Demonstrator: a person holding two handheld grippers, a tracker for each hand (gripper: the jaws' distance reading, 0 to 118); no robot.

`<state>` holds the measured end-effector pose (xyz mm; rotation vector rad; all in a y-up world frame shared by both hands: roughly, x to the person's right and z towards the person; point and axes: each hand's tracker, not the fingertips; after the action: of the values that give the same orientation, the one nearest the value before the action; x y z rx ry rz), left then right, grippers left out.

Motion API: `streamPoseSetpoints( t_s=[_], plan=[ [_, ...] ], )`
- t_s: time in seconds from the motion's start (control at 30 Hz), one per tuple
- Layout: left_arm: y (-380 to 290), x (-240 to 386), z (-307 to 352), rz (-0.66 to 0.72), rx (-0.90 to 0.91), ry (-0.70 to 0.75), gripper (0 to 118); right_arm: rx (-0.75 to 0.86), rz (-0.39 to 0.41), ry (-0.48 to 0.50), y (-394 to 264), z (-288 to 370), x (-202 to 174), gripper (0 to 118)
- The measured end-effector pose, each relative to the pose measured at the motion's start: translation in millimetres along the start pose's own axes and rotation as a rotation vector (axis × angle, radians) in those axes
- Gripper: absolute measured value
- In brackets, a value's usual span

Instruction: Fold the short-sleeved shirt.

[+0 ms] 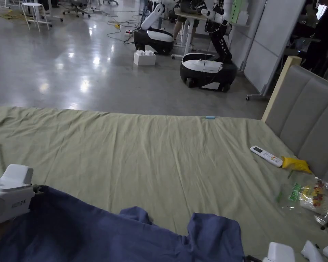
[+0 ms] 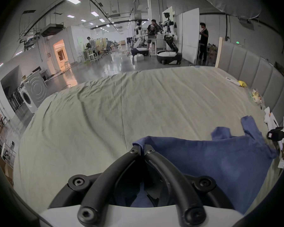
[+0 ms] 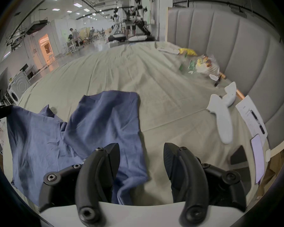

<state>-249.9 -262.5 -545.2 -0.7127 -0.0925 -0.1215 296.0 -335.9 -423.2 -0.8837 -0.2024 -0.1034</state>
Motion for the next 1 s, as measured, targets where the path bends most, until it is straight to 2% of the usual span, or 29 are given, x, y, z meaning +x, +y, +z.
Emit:
streamPoseSetpoints(
  t_s=[0.1,0.2,0.3,0.33,0.37,0.4,0.43,0.53,0.7,0.87,1.0],
  plan=[
    [-4.4,2.7,22.1,0.006,0.027,-0.001,3,-0.073,0.002,0.033,5.1,-27.8,-6.6,58],
    [-9.1,3.2,36.8,0.024,0.04,-0.006,3,-0.157,0.019,0.005,3.9,-51.6,-12.5,58],
    [-15.5,3.6,50.0,0.051,0.048,-0.007,3,-0.145,0.073,-0.017,6.3,-52.9,-18.2,54],
    [-18.3,3.1,52.3,0.056,0.05,-0.007,3,-0.146,0.088,-0.018,8.1,-51.6,-20.1,46],
    [-20.5,2.5,54.3,0.062,0.055,-0.006,3,-0.137,0.093,-0.02,9.2,-49.8,-20.7,33],
    [-22.5,2.4,56.6,0.065,0.056,-0.007,3,-0.126,0.102,-0.028,10.1,-48.4,-21.0,13],
    [-24.3,2.4,59.1,0.067,0.056,-0.007,3,-0.118,0.11,-0.03,10.5,-47.3,-21.0,2],
    [-26.8,-1.3,63.3,0.075,0.056,-0.001,3,-0.091,0.114,-0.02,12.2,-36.5,-19.4,2],
    [-21.3,-9.8,82.6,0.08,0.092,0.012,3,0.102,0.091,-0.011,23.2,8.3,-19.3,1],
    [-7.1,-17.0,126.9,0.081,0.158,0.034,3,0.256,0.067,0.039,50.0,67.8,-21.9,1],
    [5.4,-28.3,165.6,0.091,0.219,0.055,3,0.353,0.091,0.067,70.1,114.1,-28.5,1]
  ],
)
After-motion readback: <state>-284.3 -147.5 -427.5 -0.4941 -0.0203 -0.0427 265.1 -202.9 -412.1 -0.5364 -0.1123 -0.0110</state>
